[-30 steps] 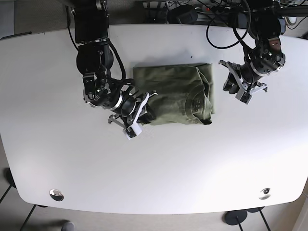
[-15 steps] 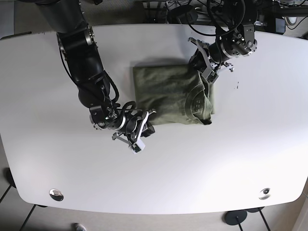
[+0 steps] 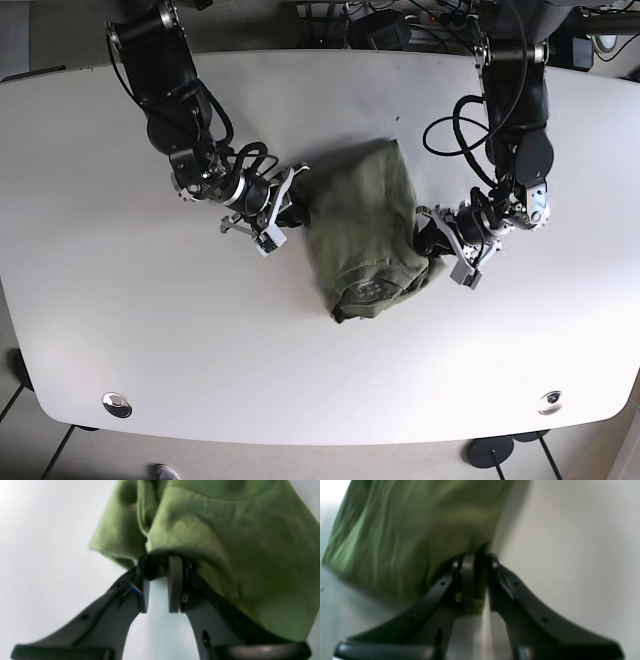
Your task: Fold the T-shirt properly
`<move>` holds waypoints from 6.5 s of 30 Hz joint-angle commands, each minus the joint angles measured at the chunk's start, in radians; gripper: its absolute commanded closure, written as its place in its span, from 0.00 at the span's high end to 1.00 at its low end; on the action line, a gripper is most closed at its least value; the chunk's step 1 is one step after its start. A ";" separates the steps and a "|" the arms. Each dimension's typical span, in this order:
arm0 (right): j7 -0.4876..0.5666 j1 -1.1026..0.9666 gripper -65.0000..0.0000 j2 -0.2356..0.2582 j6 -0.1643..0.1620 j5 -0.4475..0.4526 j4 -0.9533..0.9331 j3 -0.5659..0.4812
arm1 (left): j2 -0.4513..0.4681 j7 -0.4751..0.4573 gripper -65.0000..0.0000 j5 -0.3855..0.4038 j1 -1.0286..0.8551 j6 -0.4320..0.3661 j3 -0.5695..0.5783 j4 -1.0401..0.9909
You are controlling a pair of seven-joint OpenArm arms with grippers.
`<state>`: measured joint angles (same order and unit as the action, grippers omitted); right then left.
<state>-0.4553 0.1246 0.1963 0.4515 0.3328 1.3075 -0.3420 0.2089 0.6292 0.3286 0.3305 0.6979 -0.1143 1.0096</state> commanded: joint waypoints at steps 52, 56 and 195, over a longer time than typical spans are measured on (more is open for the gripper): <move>-0.175 -0.182 0.12 0.010 0.005 0.219 0.438 0.418 | 0.659 -0.394 0.61 0.010 -0.247 -0.047 -0.032 -0.352; -0.175 -0.234 0.12 0.009 0.005 0.213 0.502 0.418 | 0.755 -0.602 0.61 0.010 -0.247 0.000 -0.032 -0.519; -0.284 -0.204 0.06 -0.048 0.103 0.154 0.487 -0.122 | -0.257 -0.340 0.65 -0.323 -0.664 -0.335 -0.198 0.943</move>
<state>-0.7715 -0.0944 0.1440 0.5514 0.4717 1.7710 -0.4755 -0.0517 0.3172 -0.0059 -0.3370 0.3630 -0.3122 1.9324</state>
